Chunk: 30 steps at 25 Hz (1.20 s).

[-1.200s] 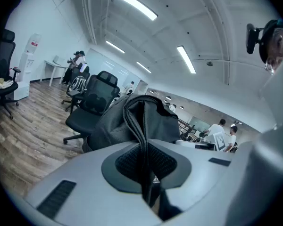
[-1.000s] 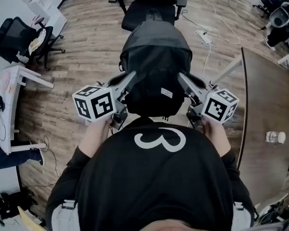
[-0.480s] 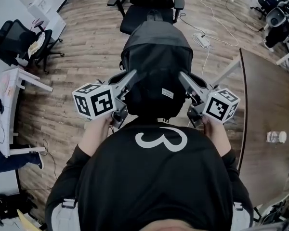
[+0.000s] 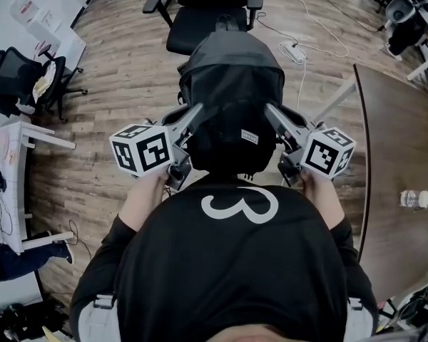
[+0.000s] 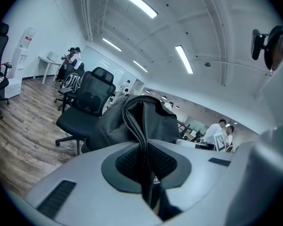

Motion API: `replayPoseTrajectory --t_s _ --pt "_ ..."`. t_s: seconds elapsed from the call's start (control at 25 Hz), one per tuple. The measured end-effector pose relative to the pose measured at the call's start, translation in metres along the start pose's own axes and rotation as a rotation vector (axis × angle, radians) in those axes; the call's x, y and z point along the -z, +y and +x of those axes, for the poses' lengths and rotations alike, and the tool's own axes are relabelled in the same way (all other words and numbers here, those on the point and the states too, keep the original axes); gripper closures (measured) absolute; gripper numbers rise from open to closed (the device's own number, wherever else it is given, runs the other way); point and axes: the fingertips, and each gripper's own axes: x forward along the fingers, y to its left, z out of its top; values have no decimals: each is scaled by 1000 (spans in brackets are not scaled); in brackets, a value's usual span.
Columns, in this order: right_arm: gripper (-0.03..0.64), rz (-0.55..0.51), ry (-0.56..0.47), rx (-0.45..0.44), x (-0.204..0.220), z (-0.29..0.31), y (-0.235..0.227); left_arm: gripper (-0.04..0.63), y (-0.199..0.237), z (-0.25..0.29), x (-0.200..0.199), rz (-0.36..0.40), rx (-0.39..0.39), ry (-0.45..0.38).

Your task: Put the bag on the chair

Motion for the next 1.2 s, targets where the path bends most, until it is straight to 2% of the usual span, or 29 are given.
replayPoseTrajectory --t_s 0.24,0.68,0.96,1.2 --pt "551 38 5 37 0 34 -41 558 39 39 -7 -10 7 48" --pt "551 87 61 70 -51 154 -122 558 145 124 -88 -46 -6 109" --pt "551 106 82 100 -72 221 -169 557 208 174 -126 -17 -15 141" --pt "551 114 95 118 -89 267 -201 558 247 204 -154 -22 -20 145"
